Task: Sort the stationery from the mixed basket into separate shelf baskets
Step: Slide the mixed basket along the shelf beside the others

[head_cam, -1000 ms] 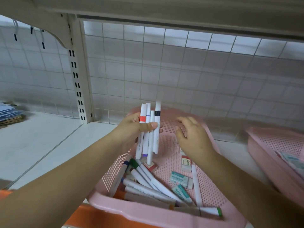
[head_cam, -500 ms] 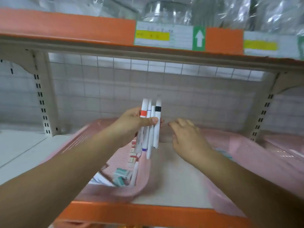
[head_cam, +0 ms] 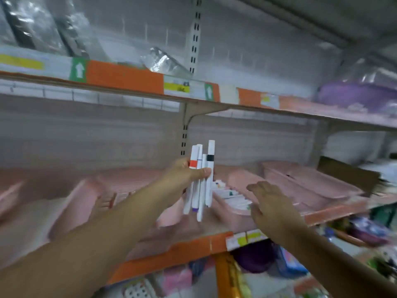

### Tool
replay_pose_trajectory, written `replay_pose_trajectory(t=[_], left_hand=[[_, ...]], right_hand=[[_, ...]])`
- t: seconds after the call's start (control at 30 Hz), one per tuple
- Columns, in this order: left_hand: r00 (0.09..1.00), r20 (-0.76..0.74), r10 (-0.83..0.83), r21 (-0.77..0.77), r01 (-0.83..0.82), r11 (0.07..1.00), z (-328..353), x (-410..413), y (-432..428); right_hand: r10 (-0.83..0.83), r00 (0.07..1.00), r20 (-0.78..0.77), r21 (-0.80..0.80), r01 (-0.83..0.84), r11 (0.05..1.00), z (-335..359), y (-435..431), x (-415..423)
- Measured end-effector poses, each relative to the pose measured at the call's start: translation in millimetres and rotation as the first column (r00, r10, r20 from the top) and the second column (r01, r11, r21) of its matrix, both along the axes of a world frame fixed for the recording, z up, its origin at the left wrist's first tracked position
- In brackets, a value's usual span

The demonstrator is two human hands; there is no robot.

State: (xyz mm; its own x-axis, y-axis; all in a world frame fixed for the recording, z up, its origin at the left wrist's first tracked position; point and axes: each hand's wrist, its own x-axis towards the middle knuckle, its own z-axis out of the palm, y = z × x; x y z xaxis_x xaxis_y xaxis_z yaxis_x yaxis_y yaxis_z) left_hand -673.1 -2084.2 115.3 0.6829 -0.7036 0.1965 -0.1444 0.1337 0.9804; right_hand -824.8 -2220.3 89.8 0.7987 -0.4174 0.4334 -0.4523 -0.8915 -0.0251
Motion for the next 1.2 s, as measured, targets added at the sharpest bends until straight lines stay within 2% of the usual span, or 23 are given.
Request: replay_pose_trajectory(t=[0.1,0.2,0.37,0.53,0.77,0.9,1.03,1.2], left_hand=[[0.999,0.002,-0.037,0.016,0.037,0.999,-4.3,-24.2,-47.9],[0.997,0.009,-0.083,0.036,0.082,0.996,-7.0,-39.7,-88.8],[0.989,0.125,-0.074,0.098,0.062,0.993,-0.5,-37.3,-141.5],[0.962,0.269,0.037,0.116,-0.071,0.991,0.3,-9.4,-179.9],[0.927,0.354,0.122,0.181,-0.195,0.964,-9.1,53.9,-214.2],[0.852,0.491,0.18,0.227,-0.325,0.918,-16.7,93.1,-226.8],[0.736,0.676,0.045,0.434,-0.447,0.782,-32.0,122.0,-233.1],[0.649,0.752,-0.117,0.519,-0.472,0.713,-51.2,130.5,-244.4]], right_hand=[[-0.02,0.996,0.083,-0.002,0.021,1.0,-6.3,-50.2,-41.8],[-0.056,0.984,0.171,0.156,0.029,0.987,-20.4,-91.8,-74.4],[-0.01,0.968,0.25,0.104,-0.016,0.994,-23.8,-127.5,-92.2],[0.056,0.983,0.177,0.095,-0.074,0.993,-20.8,-162.1,-63.9],[0.117,0.993,0.003,0.055,-0.117,0.992,-7.8,-209.3,22.4],[0.179,0.982,-0.058,0.057,-0.176,0.983,-8.9,-227.0,70.7],[0.237,0.964,-0.12,0.112,-0.224,0.968,-12.3,-239.9,112.8],[0.27,0.944,-0.19,0.176,-0.238,0.955,-27.9,-251.2,155.2]])
